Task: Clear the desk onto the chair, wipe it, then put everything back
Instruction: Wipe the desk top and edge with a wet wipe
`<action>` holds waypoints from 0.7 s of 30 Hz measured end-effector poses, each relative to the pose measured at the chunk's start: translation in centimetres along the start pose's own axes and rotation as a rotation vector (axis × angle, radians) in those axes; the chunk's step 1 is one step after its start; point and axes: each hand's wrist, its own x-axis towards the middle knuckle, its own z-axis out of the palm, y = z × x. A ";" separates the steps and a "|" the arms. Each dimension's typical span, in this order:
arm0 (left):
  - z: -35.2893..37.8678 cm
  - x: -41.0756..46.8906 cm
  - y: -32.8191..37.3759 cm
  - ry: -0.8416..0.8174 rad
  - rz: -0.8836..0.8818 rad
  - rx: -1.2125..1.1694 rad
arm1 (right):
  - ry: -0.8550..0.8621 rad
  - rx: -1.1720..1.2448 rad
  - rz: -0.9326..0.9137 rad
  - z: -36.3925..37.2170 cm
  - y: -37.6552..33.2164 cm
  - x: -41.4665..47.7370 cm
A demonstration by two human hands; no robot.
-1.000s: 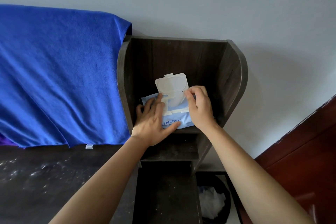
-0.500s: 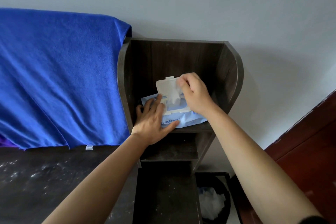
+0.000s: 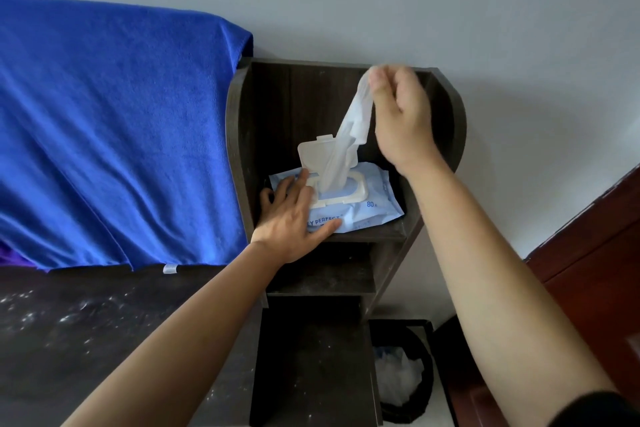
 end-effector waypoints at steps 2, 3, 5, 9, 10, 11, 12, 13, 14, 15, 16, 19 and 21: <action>0.0 0.0 0.0 -0.008 -0.002 -0.003 | 0.014 -0.010 -0.011 -0.5 -0.6 0.6; 0.0 0.0 0.0 -0.007 -0.004 -0.006 | 0.018 -0.001 -0.005 -0.7 -0.7 0.6; 0.0 0.0 0.1 -0.003 -0.005 -0.012 | 0.057 0.045 -0.009 -1.2 -0.9 0.6; 0.0 -0.1 0.0 -0.023 -0.012 -0.008 | 0.195 0.064 -0.087 -2.8 -2.5 1.2; 0.0 -0.1 0.0 -0.031 -0.016 -0.008 | 0.181 0.036 -0.080 -3.0 -2.8 1.0; -0.1 -0.1 0.0 -0.037 -0.018 -0.009 | 0.145 0.004 -0.063 -3.1 -2.8 0.5; -0.2 -0.1 0.0 -0.044 -0.020 -0.012 | 0.102 -0.023 -0.043 -3.2 -2.4 -0.2; -0.3 -0.1 0.1 -0.050 -0.024 -0.018 | 0.067 -0.036 -0.030 -3.3 -2.1 -1.1; -0.5 -0.2 0.3 -0.050 -0.033 -0.025 | 0.051 -0.025 -0.029 -3.6 -1.9 -1.9; -0.6 -0.4 0.5 -0.037 -0.048 -0.034 | 0.058 0.004 -0.040 -3.9 -1.7 -2.6; -0.8 -0.8 0.7 -0.012 -0.064 -0.039 | 0.077 0.042 -0.056 -4.2 -1.7 -3.1; -0.9 -3.4 1.3 0.156 -0.019 -0.079 | 0.099 0.134 -0.093 -4.8 -2.2 -4.2; -0.6 -6.3 1.4 0.268 0.043 -0.114 | 0.059 0.207 -0.083 -4.7 -2.1 -5.4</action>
